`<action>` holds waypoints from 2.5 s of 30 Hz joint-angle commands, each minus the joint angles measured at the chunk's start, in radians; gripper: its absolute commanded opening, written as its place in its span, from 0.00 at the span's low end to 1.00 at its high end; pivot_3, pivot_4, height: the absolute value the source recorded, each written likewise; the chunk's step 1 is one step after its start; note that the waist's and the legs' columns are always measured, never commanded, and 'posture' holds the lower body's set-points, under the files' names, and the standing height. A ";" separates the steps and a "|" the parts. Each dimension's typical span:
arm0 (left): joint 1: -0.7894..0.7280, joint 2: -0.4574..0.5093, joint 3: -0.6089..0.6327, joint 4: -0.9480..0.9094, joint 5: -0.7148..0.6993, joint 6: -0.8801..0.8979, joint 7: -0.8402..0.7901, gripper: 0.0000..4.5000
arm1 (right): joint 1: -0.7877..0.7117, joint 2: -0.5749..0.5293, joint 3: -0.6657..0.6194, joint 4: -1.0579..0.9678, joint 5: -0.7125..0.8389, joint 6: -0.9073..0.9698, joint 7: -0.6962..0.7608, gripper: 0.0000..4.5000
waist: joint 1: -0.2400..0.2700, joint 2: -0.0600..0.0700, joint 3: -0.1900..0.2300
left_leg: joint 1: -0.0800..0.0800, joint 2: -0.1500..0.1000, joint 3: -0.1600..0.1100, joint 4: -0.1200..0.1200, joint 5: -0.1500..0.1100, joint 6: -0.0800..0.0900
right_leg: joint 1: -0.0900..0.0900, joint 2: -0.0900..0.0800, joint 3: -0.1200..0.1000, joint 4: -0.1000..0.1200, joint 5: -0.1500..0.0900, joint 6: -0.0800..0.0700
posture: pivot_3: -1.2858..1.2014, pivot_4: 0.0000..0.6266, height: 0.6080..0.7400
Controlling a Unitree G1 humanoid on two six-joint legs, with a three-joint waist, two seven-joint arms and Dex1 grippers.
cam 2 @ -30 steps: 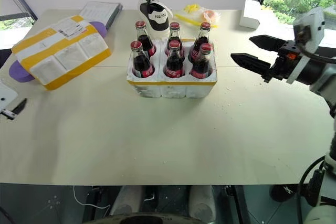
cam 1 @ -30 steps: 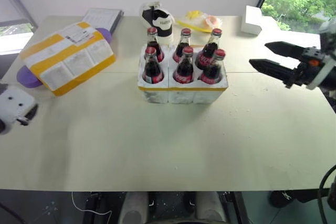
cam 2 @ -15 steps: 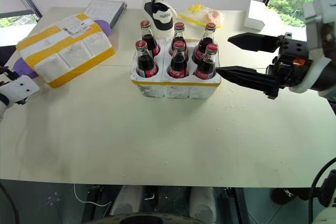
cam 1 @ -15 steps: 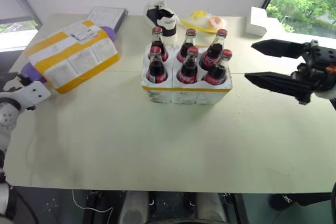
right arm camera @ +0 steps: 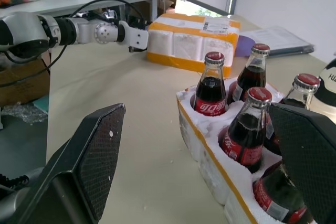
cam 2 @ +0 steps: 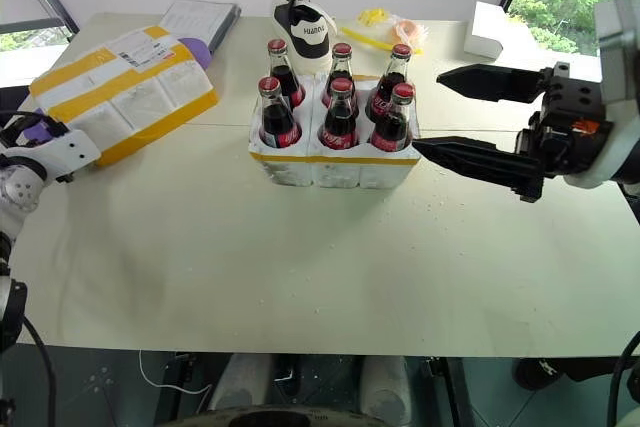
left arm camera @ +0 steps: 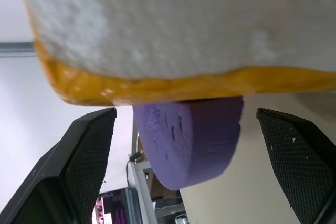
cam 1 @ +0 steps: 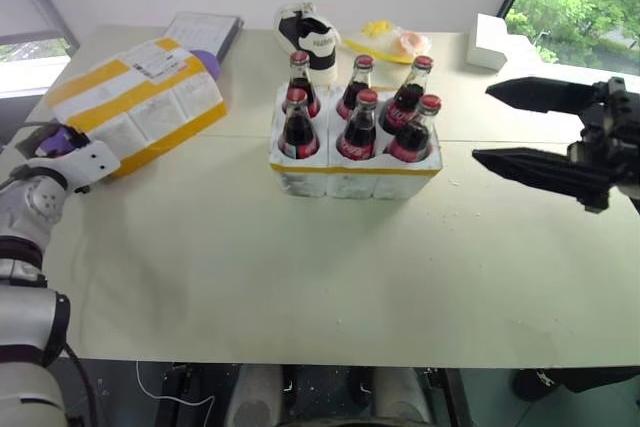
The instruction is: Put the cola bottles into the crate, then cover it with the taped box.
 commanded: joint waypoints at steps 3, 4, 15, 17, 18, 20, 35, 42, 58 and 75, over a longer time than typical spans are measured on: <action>-0.067 0.004 -0.013 0.034 -0.001 0.013 0.013 0.79 | -0.002 -0.036 -0.050 -0.006 0.017 -0.023 -0.001 1.00 | 0.000 -0.001 0.000 | 0.000 0.000 0.000 0.000 0.000 0.000 | 0.000 0.000 0.000 0.000 0.000 0.000 | 0.52 0.24 1.00; -0.074 0.004 -0.017 0.037 0.002 0.012 0.013 0.68 | 0.001 -0.036 -0.052 -0.009 0.020 -0.022 -0.005 1.00 | 0.001 -0.001 0.000 | 0.000 0.000 0.000 0.000 0.000 0.000 | 0.000 0.000 0.000 0.000 0.000 0.000 | 0.52 0.24 1.00; -0.126 0.025 -0.014 0.039 -0.019 0.018 0.005 0.12 | 0.049 -0.045 -0.099 -0.002 0.007 -0.025 -0.012 1.00 | 0.001 -0.002 0.000 | 0.000 0.000 0.000 0.000 0.000 0.000 | 0.000 0.000 0.000 0.000 0.000 0.000 | 0.52 0.24 1.00; -0.149 0.040 -0.009 0.025 -0.025 0.005 0.002 0.12 | 0.066 -0.046 -0.113 0.013 0.018 -0.008 -0.015 1.00 | 0.001 -0.003 0.000 | 0.000 0.000 0.000 0.000 0.000 0.000 | 0.000 0.000 0.000 0.000 0.000 0.000 | 0.52 0.24 1.00; -0.164 0.050 -0.008 0.015 -0.025 -0.004 0.002 0.12 | 0.073 -0.045 -0.116 0.019 0.019 -0.003 -0.016 1.00 | 0.001 -0.004 0.000 | 0.000 0.000 0.000 0.001 0.000 0.000 | 0.000 0.000 0.000 0.000 0.000 0.000 | 0.52 0.24 1.00; -0.193 0.065 -0.004 -0.006 -0.029 -0.025 0.001 0.12 | 0.097 -0.042 -0.121 0.017 -0.004 -0.014 -0.011 1.00 | 0.001 -0.007 0.001 | 0.000 0.000 -0.001 0.001 0.000 0.000 | 0.000 0.000 0.000 0.000 0.000 0.000 | 0.52 0.24 1.00; -0.304 0.030 0.114 -0.584 -0.238 -0.072 -0.276 0.12 | 0.226 -0.007 -0.112 0.033 -0.134 -0.103 0.031 1.00 | 0.005 -0.008 0.001 | -0.001 0.000 0.000 0.001 0.002 -0.003 | 0.001 0.000 0.000 0.000 0.000 0.000 | 0.52 0.24 1.00; -0.144 -0.063 0.113 -1.112 -0.283 0.137 -0.454 0.12 | 0.232 0.005 -0.089 0.064 -0.168 -0.133 0.037 1.00 | -0.002 -0.008 0.001 | 0.001 -0.001 0.000 0.002 0.003 -0.005 | 0.003 0.001 0.001 0.000 0.000 0.000 | 0.52 0.24 1.00; 0.019 -0.148 -0.009 -1.288 -0.034 0.164 -0.518 0.12 | 0.211 0.031 -0.078 0.075 -0.184 -0.145 0.002 1.00 | 0.002 -0.008 0.001 | 0.001 -0.001 -0.001 0.002 0.004 -0.006 | 0.004 0.001 0.001 -0.001 0.000 0.001 | 0.52 0.24 1.00; 0.196 -0.106 0.138 -1.359 -0.263 0.213 -0.670 0.95 | 0.293 0.025 -0.115 0.072 -0.224 -0.160 0.038 1.00 | 0.001 -0.008 0.001 | 0.002 0.000 -0.002 0.002 0.004 -0.005 | 0.004 0.001 0.001 -0.001 0.000 0.001 | 0.52 0.24 1.00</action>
